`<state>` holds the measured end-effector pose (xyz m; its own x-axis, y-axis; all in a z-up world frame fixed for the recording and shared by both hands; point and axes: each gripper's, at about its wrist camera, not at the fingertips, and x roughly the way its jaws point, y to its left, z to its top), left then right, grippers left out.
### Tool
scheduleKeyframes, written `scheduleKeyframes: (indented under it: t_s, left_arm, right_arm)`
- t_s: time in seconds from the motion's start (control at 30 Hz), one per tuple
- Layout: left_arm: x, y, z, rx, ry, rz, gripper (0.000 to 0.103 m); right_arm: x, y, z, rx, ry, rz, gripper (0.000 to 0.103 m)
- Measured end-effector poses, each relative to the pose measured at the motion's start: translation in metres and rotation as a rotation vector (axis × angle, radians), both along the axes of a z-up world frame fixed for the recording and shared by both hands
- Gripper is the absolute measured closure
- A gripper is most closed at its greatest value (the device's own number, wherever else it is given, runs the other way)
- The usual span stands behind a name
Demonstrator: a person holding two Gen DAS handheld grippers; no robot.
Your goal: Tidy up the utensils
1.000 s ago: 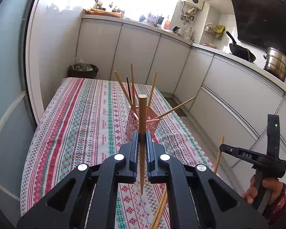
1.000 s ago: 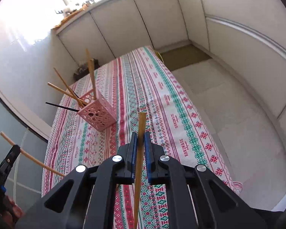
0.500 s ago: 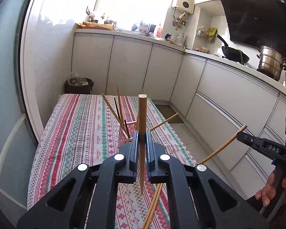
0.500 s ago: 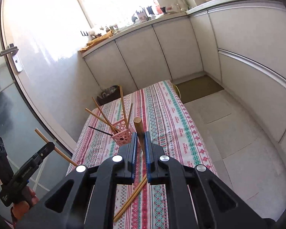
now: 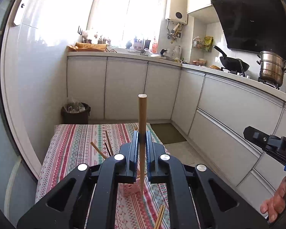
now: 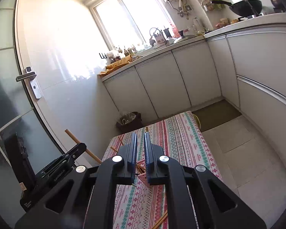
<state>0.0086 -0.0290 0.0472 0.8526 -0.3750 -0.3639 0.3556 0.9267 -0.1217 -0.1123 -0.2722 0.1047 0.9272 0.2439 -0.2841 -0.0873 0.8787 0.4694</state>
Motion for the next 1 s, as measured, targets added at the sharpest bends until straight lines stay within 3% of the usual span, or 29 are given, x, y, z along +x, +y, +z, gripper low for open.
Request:
scheduleKeyframes:
  t_s: [0.07, 0.17, 0.3, 0.5, 0.63, 0.7, 0.8, 0.97, 1.0]
  left_arm:
    - [0.012, -0.003, 0.001, -0.017, 0.002, 0.003, 0.097]
    - [0.015, -0.001, 0.007, -0.060, -0.043, 0.029, 0.097]
    - [0.004, 0.010, 0.015, -0.114, -0.079, 0.017, 0.097]
    - [-0.025, 0.025, 0.026, -0.156, -0.133, -0.009, 0.097]
    - [-0.031, 0.035, 0.027, -0.175, -0.140, -0.014, 0.097]
    - [-0.031, 0.040, 0.024, -0.188, -0.136, -0.018, 0.097]
    - [-0.030, 0.043, 0.021, -0.195, -0.130, -0.027, 0.097]
    - [-0.031, 0.050, 0.020, -0.214, -0.125, -0.043, 0.097]
    - [-0.032, 0.051, 0.021, -0.215, -0.128, -0.045, 0.097]
  right_arm:
    - [0.010, -0.006, -0.006, -0.007, 0.023, -0.022, 0.095]
    - [0.028, -0.026, -0.034, 0.004, 0.145, -0.077, 0.095]
    - [0.076, -0.044, -0.112, 0.009, 0.495, -0.050, 0.067]
    - [0.131, -0.019, -0.220, 0.134, 0.726, 0.057, 0.067]
    - [0.150, 0.025, -0.240, -0.007, 0.697, 0.051, 0.067]
    - [0.157, 0.035, -0.244, -0.005, 0.694, 0.062, 0.067]
    - [0.154, 0.052, -0.248, -0.038, 0.695, 0.066, 0.057]
    - [0.142, 0.080, -0.261, -0.165, 0.706, 0.036, 0.058]
    - [0.138, 0.088, -0.261, -0.228, 0.693, 0.033, 0.064]
